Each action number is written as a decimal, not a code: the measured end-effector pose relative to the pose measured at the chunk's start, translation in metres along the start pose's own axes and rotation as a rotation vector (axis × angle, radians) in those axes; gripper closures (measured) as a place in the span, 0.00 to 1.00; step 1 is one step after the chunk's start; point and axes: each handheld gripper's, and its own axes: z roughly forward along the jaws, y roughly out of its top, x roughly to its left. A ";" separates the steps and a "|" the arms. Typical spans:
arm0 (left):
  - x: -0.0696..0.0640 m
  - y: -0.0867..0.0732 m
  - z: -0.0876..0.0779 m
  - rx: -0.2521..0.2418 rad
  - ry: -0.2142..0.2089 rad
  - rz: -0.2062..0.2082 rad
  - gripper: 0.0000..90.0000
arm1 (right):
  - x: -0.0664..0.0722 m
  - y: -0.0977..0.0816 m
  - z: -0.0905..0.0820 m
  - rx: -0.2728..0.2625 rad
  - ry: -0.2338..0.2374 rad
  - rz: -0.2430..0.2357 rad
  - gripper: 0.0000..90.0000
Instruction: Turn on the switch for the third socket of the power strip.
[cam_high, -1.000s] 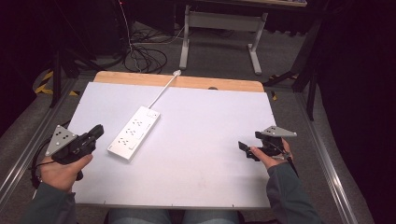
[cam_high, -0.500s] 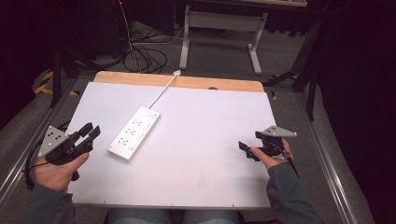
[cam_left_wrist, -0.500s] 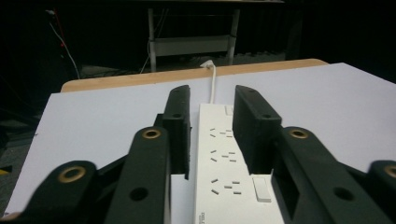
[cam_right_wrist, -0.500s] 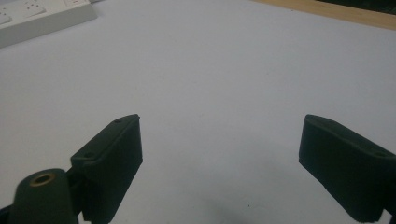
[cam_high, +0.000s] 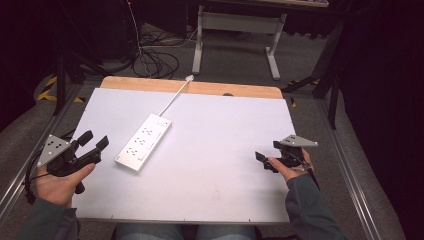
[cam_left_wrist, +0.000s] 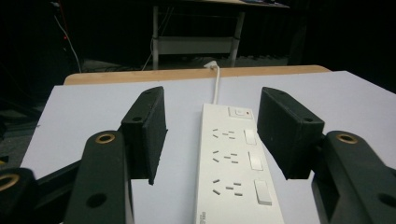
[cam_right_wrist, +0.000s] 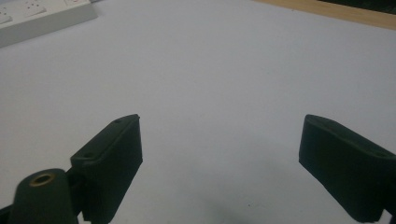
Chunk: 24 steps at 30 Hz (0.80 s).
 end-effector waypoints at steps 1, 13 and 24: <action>0.000 0.000 0.000 0.001 0.000 0.002 0.47 | 0.000 0.000 0.000 0.000 0.000 0.000 0.15; 0.001 0.001 0.001 0.018 -0.007 -0.024 0.33 | 0.000 0.000 0.000 0.000 0.000 -0.002 0.15; 0.001 0.002 0.001 0.000 0.001 -0.051 0.12 | 0.000 0.000 0.000 -0.001 -0.001 0.001 0.15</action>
